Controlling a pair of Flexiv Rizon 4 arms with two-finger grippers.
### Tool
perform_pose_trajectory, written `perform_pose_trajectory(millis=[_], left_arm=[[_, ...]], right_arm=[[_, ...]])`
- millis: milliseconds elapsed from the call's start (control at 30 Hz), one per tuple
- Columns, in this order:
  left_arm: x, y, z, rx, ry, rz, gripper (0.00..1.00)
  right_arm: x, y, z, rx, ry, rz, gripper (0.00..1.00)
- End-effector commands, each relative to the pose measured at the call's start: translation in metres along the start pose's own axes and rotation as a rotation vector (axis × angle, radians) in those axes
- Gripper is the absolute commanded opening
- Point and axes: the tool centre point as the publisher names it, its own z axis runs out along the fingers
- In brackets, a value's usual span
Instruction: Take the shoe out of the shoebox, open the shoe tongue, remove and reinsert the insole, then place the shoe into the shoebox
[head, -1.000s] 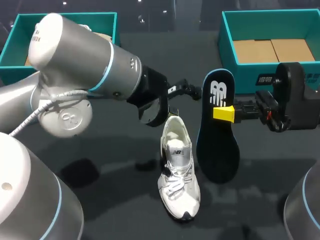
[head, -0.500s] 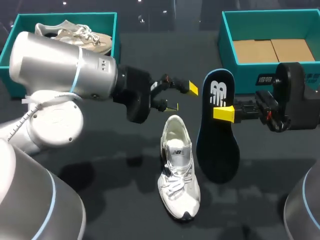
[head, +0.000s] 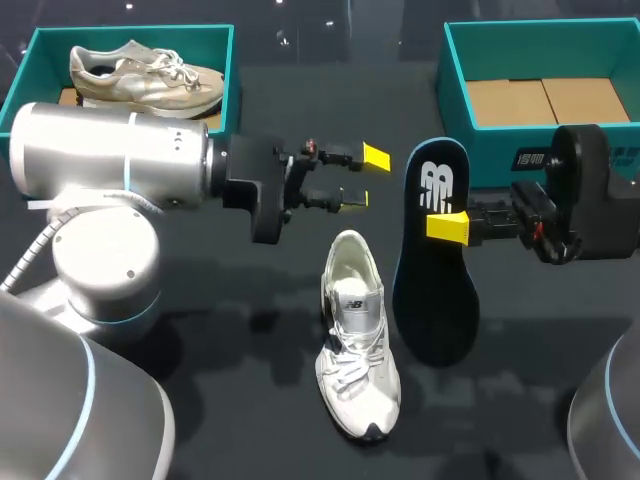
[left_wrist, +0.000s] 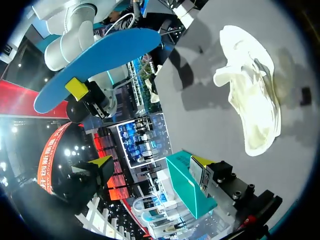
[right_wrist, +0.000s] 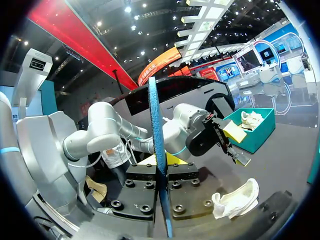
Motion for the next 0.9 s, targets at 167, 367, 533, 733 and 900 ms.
perform_pose_trajectory(millis=[167, 367, 533, 733, 900], left_arm=[[-0.003, 0.003, -0.014, -0.040, -0.060, -0.049, 1.00], [-0.006, 0.005, -0.027, -0.073, -0.063, -0.051, 1.00], [-0.009, 0.006, -0.033, -0.105, -0.060, -0.076, 1.00], [-0.009, 0.006, -0.033, -0.105, -0.060, -0.076, 1.00], [-0.009, 0.006, -0.033, -0.105, -0.060, -0.076, 1.00]], right_arm=[[-0.025, 0.010, 0.000, -0.006, 0.009, 0.069, 0.00], [-0.082, 0.019, 0.003, 0.024, 0.038, 0.221, 0.00], [-0.124, 0.015, 0.000, -0.061, 0.050, 0.350, 0.00], [-0.124, 0.015, 0.000, -0.061, 0.050, 0.350, 0.00], [-0.124, 0.015, 0.000, -0.061, 0.050, 0.350, 0.00]])
